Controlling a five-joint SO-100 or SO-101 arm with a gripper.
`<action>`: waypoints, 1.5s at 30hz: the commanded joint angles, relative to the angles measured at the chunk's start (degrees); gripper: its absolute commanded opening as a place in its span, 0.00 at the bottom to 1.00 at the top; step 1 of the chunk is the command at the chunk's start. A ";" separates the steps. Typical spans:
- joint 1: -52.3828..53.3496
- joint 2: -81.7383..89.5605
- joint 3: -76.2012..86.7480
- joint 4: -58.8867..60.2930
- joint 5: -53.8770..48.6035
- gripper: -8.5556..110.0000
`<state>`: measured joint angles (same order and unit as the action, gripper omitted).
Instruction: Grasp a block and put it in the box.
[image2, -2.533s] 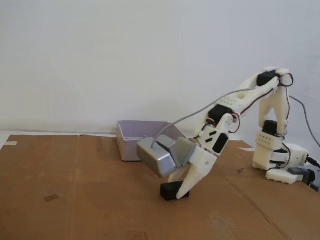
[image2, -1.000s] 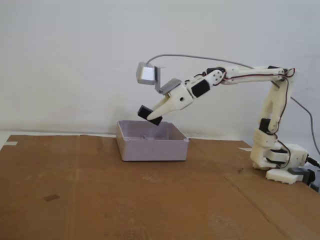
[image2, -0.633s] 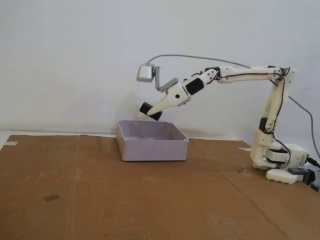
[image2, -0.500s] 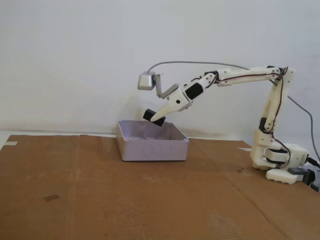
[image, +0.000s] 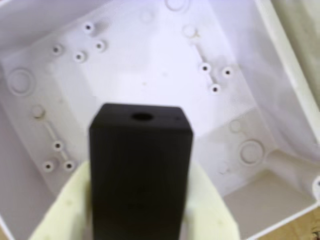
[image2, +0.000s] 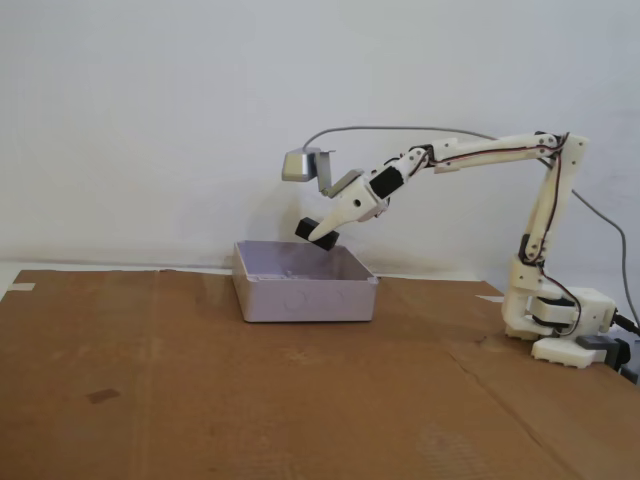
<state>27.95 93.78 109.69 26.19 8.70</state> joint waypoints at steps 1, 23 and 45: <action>0.00 2.11 -3.16 -2.02 -0.44 0.13; -3.69 -7.21 -3.34 -4.75 -3.60 0.13; -2.99 -14.68 -3.52 -7.65 -2.90 0.13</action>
<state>24.61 77.26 109.69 21.45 5.71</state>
